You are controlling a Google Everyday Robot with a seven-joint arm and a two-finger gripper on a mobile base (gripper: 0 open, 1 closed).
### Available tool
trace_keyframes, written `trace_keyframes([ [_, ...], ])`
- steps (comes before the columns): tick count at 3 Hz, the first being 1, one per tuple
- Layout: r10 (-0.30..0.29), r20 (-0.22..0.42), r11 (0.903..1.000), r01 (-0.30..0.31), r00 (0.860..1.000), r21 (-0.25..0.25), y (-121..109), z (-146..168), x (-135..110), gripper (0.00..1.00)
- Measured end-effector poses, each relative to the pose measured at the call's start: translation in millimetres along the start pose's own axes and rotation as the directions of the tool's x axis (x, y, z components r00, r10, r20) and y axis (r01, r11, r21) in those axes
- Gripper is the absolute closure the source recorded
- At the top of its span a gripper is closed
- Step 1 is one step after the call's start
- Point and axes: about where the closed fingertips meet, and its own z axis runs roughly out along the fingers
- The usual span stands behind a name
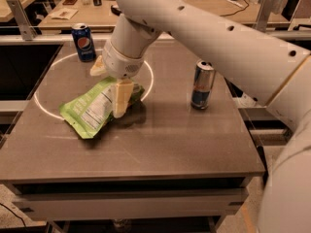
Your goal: Pick green rice chip bag
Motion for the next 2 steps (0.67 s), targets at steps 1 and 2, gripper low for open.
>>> trace_keyframes([
  [1,-0.002,0.015,0.999,0.003,1.0,-0.045,-1.7,9.3,-3.3,0.42],
  [2,-0.015,0.03,0.997,0.017,0.999,-0.075,-0.2,13.4,-4.1,0.65],
])
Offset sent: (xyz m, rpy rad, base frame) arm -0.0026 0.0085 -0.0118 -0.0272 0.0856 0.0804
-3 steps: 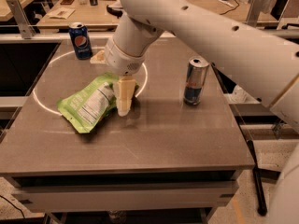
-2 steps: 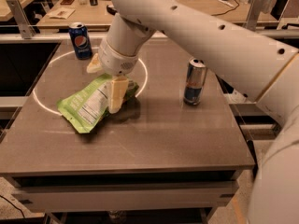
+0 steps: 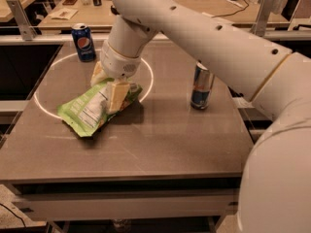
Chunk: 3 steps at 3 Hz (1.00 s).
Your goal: Pick green rice chip bag
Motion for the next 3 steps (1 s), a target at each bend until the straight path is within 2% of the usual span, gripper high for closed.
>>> trace_keyframes([
  [1,-0.008,0.012,0.9999,0.008,1.0,-0.009,-0.1,1.7,-0.8,0.88],
  [2,-0.008,0.012,0.9999,0.008,1.0,-0.009,-0.2,1.3,-1.0,1.0],
  [3,0.014,0.076,0.9962,-0.021,0.997,0.085,-7.8,-24.1,-12.3,1.0],
])
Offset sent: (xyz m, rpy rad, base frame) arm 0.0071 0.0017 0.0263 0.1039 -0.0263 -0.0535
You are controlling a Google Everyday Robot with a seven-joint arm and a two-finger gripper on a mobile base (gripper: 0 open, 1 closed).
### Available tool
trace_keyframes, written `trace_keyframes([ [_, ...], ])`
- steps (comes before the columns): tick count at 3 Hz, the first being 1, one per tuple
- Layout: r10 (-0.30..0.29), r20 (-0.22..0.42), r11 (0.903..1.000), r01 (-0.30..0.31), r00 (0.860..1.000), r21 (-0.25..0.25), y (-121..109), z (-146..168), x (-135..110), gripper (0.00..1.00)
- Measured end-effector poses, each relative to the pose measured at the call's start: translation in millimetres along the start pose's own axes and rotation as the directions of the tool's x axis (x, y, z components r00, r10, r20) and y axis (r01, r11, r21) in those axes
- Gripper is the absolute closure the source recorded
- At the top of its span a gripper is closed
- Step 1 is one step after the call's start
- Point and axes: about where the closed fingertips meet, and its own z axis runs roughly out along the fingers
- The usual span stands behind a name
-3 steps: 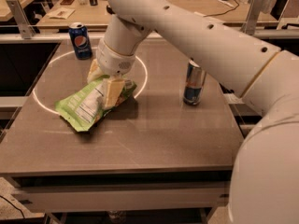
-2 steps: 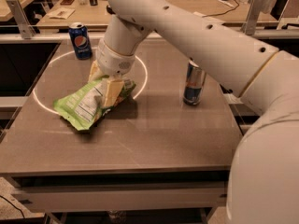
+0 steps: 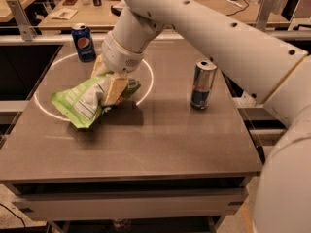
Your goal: Pick green rice chip bag
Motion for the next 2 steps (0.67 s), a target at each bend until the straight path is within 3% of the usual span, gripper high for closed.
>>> trace_keyframes([
  [1,0.037,0.125,0.9841,-0.058,0.991,0.168,-13.4,-44.0,-19.8,1.0],
  [2,0.037,0.125,0.9841,-0.058,0.991,0.168,-13.4,-44.0,-19.8,1.0],
])
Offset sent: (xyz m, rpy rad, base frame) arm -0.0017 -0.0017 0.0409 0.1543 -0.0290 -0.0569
